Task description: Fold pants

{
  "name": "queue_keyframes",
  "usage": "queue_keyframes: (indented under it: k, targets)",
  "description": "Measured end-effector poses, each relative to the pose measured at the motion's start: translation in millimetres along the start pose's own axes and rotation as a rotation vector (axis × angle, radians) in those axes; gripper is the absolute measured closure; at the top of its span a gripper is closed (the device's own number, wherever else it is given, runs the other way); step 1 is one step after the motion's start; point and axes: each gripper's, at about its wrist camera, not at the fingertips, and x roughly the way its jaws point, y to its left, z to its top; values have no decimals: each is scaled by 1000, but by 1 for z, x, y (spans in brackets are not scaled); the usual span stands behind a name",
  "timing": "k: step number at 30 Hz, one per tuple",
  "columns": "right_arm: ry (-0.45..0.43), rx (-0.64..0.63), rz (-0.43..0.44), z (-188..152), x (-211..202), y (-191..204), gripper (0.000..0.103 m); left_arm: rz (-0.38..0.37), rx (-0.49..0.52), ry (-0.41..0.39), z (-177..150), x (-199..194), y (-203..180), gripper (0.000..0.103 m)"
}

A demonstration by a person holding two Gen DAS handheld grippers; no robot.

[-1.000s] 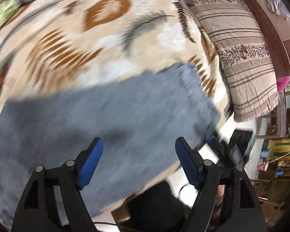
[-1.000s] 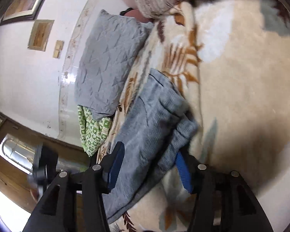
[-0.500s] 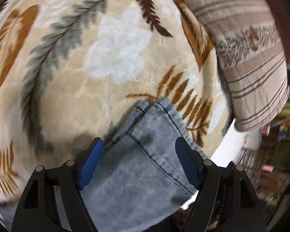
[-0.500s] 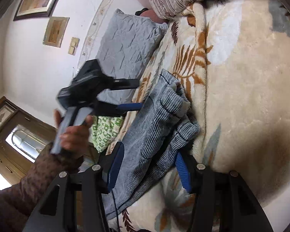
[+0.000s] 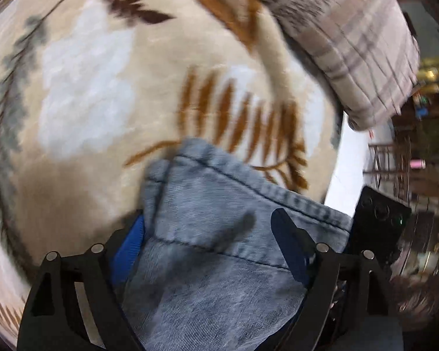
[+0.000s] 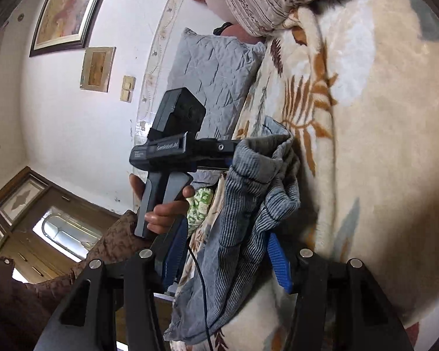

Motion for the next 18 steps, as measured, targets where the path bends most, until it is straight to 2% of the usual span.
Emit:
queue_keyframes:
  k: [2,4,7,9,10,12,18]
  targets:
    - [-4,1,-10,0,0,-2,50,13,29,1,1,4,-4,18]
    - [-4,-9,-26,1,1,-1,52,-10,18,-17,1,3,-4,19]
    - [-5,-16,-45,3,2,-2,59,-40,-8,-56,-6,-4,1,33]
    - [-6,-10,-67,6,4,-5,74,3,-2,-80,-12,-7,4,60]
    - [-3,-2,-68,7,5,-8,76,18,-5,-92,-15,-8,5,67]
    - [-1,-2,-67,8,6,-8,77,31,-20,-124,-23,-14,7,90]
    - [13,-78,-116,10,9,13,76,26,7,-240,-49,-49,-5,91]
